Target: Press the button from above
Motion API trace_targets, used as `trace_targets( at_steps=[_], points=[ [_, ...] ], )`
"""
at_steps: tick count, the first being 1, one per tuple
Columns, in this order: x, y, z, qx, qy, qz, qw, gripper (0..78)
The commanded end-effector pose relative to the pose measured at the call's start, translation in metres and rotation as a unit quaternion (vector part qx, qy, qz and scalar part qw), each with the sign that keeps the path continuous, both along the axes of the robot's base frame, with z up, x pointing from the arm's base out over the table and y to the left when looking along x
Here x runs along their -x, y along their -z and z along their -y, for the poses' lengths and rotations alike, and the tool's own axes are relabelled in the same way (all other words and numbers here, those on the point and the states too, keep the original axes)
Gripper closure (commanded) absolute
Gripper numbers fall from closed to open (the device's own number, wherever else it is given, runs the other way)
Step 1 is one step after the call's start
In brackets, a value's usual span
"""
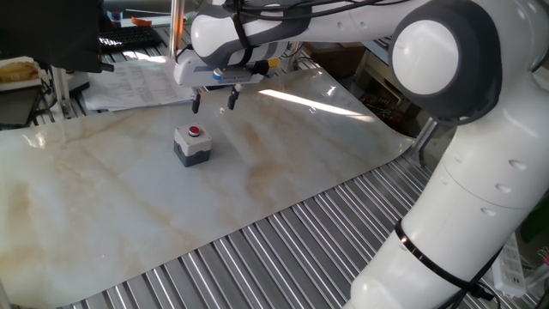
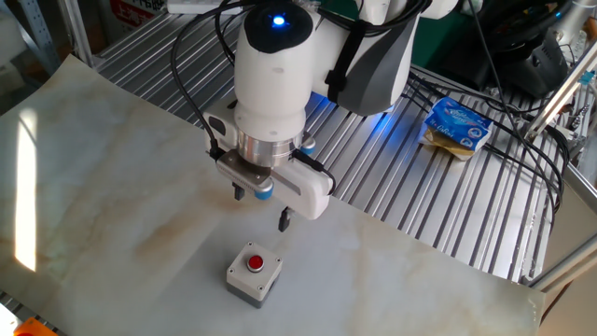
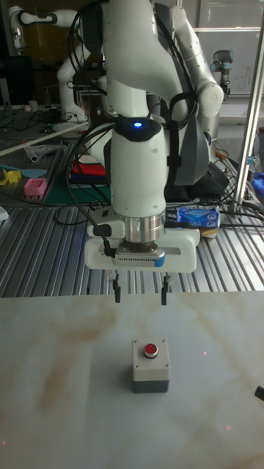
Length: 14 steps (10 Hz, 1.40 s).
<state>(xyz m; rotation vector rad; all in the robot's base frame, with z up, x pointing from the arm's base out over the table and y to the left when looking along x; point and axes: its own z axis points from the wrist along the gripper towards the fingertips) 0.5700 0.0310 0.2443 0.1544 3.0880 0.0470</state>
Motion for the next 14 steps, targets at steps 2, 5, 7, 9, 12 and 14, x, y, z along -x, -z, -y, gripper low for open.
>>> trace_targets(
  at_steps=[2,5,7,9,12,14],
  points=[
    [-0.001,-0.002,0.000,0.003,-0.002,0.003,1.0000,0.1],
    [-0.015,0.018,0.019,0.054,-0.055,0.025,0.9967,0.1],
    [-0.018,0.016,0.021,0.056,-0.055,0.025,0.9966,0.1],
    [-0.020,0.015,0.022,0.043,-0.045,0.024,0.9978,0.1],
    [-0.024,0.021,0.019,0.025,-0.033,0.024,0.9989,0.1],
    [-0.025,0.023,0.018,0.026,-0.033,0.024,0.9988,0.1]
  ],
)
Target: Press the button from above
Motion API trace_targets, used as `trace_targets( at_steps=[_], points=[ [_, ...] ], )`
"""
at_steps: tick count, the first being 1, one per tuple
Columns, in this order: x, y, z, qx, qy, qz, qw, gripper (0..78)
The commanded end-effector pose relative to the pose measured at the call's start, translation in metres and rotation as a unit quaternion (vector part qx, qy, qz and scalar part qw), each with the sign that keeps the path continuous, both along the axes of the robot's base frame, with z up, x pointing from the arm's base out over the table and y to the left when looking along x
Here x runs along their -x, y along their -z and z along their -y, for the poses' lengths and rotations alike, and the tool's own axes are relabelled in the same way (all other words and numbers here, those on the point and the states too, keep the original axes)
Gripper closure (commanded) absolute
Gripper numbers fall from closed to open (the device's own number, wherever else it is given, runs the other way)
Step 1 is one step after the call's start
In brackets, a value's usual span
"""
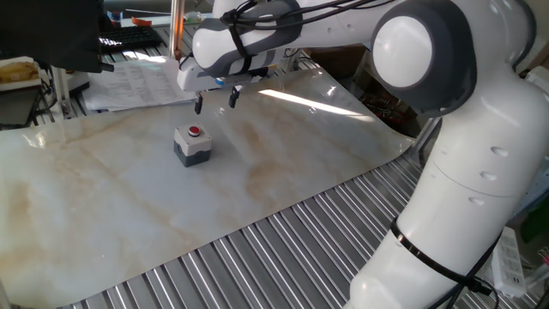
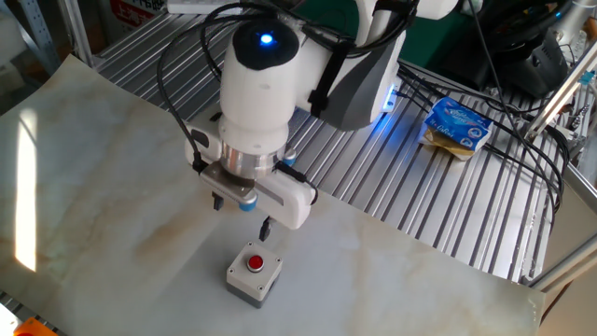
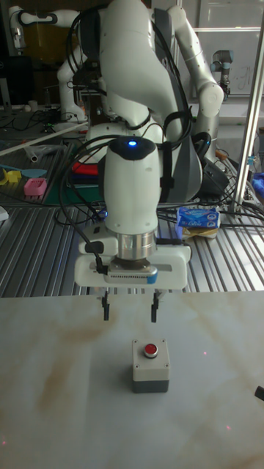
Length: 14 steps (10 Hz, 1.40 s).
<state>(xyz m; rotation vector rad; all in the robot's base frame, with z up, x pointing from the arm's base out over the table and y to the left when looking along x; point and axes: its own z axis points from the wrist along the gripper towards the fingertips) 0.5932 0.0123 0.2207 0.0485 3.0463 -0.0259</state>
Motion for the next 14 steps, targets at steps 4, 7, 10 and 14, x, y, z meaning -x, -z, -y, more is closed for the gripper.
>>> trace_targets(
  at_steps=[4,7,10,14],
  points=[
    [-0.006,0.009,-0.002,0.002,0.002,0.003,1.0000,0.1],
    [-0.008,0.012,-0.001,0.001,0.002,0.002,1.0000,0.1],
    [-0.011,0.021,0.000,0.001,0.001,0.002,1.0000,0.1],
    [-0.013,0.025,-0.001,0.001,0.002,0.002,1.0000,0.1]
  ],
)
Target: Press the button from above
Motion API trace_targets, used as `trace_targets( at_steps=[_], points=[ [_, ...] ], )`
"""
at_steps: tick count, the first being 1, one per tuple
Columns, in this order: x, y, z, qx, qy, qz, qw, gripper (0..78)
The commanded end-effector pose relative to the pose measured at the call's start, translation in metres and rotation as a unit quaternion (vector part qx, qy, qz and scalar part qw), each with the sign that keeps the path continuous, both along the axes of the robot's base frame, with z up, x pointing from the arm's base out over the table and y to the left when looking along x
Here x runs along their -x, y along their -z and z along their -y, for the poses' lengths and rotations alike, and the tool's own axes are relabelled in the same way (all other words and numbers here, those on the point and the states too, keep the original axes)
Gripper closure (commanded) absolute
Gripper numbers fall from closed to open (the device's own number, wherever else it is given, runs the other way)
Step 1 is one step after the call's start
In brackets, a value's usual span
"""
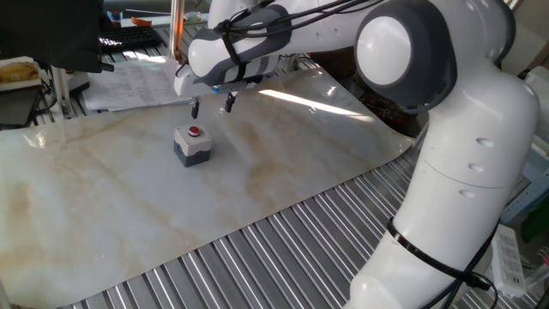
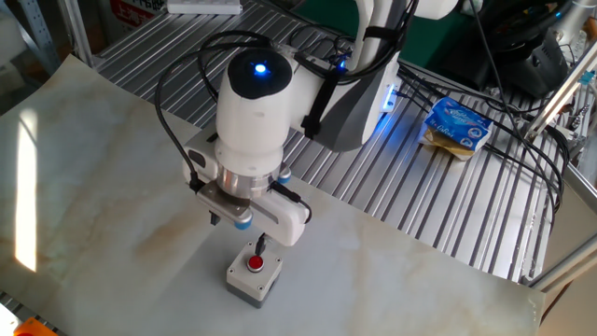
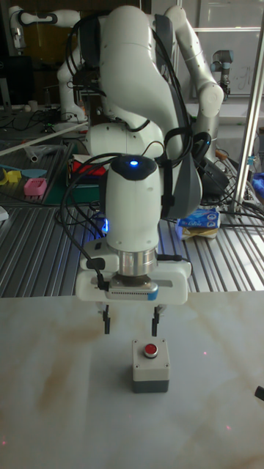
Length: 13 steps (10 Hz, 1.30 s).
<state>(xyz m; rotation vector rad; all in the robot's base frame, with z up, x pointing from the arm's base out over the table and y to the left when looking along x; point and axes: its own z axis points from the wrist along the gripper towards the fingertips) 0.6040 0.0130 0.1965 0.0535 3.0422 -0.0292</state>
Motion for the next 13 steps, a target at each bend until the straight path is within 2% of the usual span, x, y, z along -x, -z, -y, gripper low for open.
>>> trace_targets(
  at_steps=[1,6,13],
  points=[
    [-0.003,0.003,0.000,0.000,0.001,0.001,1.0000,0.1],
    [-0.005,0.012,0.007,0.000,-0.003,-0.003,1.0000,0.1],
    [-0.006,0.021,0.004,0.000,-0.001,-0.003,1.0000,0.1]
  ],
)
